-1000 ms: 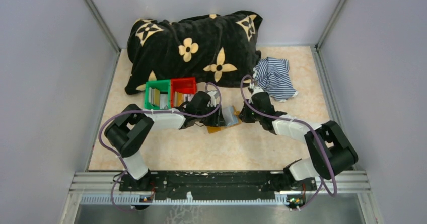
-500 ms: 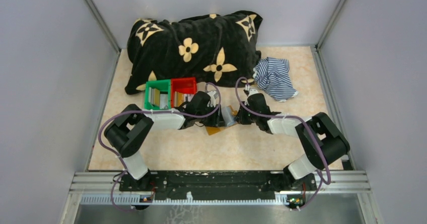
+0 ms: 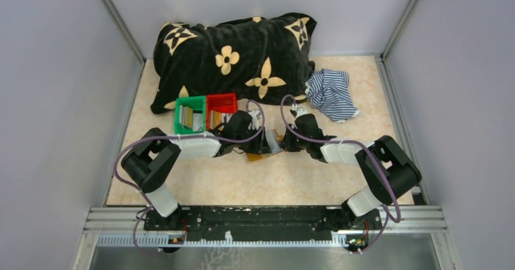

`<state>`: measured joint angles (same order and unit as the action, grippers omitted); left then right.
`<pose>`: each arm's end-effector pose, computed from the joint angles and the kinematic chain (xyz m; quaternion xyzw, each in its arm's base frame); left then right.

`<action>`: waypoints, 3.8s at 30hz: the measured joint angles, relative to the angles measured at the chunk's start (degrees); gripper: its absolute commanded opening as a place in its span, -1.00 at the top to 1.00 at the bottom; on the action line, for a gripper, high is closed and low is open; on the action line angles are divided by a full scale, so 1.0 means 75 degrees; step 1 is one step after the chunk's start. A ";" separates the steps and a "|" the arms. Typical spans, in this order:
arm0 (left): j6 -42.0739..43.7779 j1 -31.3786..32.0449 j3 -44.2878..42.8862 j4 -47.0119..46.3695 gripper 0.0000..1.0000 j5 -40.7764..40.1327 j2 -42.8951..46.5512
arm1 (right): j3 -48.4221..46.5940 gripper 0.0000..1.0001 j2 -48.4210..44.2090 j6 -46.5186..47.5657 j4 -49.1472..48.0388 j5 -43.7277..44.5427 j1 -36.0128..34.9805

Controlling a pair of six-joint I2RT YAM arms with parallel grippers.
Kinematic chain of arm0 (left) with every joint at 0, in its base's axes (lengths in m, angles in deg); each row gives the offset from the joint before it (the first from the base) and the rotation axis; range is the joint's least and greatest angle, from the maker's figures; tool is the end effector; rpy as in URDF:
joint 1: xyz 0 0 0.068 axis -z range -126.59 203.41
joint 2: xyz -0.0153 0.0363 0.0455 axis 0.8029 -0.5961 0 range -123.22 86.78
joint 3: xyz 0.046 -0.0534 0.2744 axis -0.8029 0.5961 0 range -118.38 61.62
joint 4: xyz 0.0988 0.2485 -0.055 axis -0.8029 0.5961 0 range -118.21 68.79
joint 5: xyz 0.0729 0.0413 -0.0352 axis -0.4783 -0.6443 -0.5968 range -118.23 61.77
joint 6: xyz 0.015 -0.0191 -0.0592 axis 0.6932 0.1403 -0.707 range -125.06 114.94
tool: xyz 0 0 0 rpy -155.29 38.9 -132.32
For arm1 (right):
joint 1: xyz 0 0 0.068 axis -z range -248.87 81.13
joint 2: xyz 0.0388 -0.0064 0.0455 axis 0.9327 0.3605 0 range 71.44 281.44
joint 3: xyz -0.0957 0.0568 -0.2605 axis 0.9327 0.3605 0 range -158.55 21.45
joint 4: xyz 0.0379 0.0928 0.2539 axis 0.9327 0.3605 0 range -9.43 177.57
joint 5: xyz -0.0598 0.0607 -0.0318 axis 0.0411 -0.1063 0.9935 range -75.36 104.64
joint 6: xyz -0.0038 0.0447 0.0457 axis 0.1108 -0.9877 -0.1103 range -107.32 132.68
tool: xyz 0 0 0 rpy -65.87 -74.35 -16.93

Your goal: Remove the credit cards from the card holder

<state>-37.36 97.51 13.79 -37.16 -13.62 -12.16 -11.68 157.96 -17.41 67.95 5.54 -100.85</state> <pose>0.2509 -0.2605 0.1406 0.1445 0.8966 -0.3400 0.2443 0.2486 0.1646 0.1367 -0.0480 0.9056 0.2758 0.3186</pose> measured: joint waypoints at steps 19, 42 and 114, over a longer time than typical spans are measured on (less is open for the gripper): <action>0.0189 0.0000 0.0562 0.1157 0.04 -0.1014 0.2110 | -0.0152 1.00 -0.0003 -0.0076 -0.0029 -0.0213 -0.0134; -0.0099 0.0102 0.1241 0.1329 0.06 -0.2200 0.1699 | -0.0335 1.00 0.0189 -0.0073 -0.0128 -0.0321 -0.0137; 0.0195 0.0102 0.1198 0.0863 0.16 -0.2034 0.1472 | -0.0134 1.00 -0.0373 0.0216 0.0688 0.0251 0.0015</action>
<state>-35.89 98.27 22.77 -30.69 -28.87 -1.12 -12.68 155.16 -15.79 73.10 7.42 -100.74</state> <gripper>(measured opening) 0.420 0.004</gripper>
